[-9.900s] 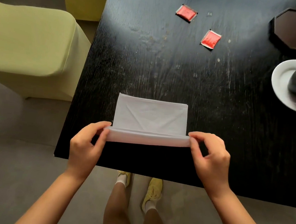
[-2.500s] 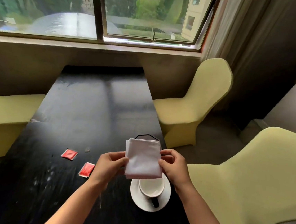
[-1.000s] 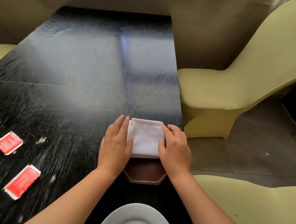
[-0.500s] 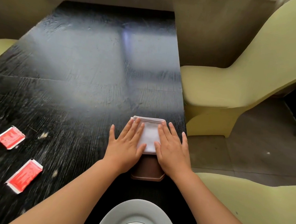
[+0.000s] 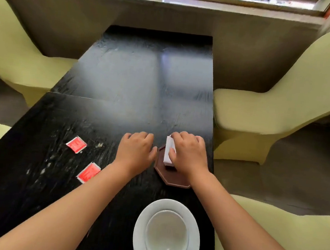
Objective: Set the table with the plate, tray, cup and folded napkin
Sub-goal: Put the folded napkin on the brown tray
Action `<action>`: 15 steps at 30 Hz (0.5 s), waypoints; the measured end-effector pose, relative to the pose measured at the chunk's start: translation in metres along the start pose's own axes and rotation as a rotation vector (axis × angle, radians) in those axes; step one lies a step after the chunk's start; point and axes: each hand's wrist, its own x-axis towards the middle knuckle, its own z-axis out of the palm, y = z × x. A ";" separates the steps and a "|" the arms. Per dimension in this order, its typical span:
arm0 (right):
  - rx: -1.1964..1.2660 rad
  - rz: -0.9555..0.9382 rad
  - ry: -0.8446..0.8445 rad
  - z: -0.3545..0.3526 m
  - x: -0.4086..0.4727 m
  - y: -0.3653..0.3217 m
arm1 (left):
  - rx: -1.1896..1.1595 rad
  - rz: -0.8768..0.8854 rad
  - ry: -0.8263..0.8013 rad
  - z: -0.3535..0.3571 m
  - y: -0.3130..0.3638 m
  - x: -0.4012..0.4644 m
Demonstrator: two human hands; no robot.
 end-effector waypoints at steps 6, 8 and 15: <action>0.029 -0.111 0.089 -0.043 -0.012 -0.077 | 0.069 -0.084 0.108 -0.066 -0.045 -0.059; 0.038 -0.138 0.087 -0.052 -0.015 -0.102 | 0.085 -0.102 0.132 -0.085 -0.062 -0.075; 0.022 -0.204 0.058 -0.054 -0.019 -0.180 | 0.120 -0.162 0.157 -0.123 -0.138 -0.119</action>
